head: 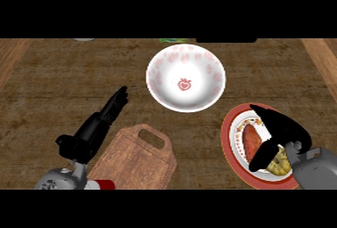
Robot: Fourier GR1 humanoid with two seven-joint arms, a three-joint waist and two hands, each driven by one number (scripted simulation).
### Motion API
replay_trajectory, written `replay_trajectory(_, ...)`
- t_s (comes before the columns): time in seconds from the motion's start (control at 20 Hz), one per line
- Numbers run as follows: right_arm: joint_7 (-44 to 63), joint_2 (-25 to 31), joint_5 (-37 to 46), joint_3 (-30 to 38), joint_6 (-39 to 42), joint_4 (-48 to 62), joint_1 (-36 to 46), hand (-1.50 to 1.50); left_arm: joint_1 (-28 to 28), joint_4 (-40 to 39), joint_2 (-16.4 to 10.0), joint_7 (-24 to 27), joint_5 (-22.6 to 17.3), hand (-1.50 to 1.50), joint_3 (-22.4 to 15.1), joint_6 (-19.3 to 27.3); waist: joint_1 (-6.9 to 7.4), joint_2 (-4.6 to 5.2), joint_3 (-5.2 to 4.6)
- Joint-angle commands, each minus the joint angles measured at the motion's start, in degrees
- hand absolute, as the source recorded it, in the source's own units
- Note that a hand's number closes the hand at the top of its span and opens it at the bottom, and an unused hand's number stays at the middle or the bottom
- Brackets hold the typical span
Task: Pick the sweet potato from the plate and place it in the bowl
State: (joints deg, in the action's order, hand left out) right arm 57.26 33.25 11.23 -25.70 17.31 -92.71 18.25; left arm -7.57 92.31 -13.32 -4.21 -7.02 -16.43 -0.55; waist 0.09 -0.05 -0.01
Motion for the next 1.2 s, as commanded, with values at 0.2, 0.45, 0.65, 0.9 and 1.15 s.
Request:
replay_trajectory(0.2,-0.44,-3.42,9.09,2.15,0.97,5.78,-0.94,-1.5,-2.04,-2.9,3.32,1.14,3.74,0.0,0.5,-0.32,-0.04,0.08,0.01)
replay_trajectory(0.45,0.74,-5.52,10.08,3.89,2.95,2.68,-6.27,-1.5,-2.81,-6.68,3.19,2.83,2.32,0.0,4.56,-3.7,-0.29,0.05,-0.01)
replay_trajectory(0.65,-5.07,-4.47,11.3,7.73,5.15,6.19,-6.7,-1.5,-0.91,1.17,3.99,-4.61,2.89,0.0,3.79,-2.91,-0.08,0.0,0.01)
replay_trajectory(0.9,-11.25,-9.43,17.47,9.65,3.05,13.93,-5.33,-1.5,-0.48,-0.5,4.02,-1.17,4.75,0.0,5.66,-5.94,0.02,0.05,0.01)
replay_trajectory(1.15,-18.95,-10.93,20.84,9.03,-0.17,14.08,-6.68,1.5,0.13,-1.91,5.57,0.14,6.64,0.0,5.3,-5.6,0.03,0.07,0.02)
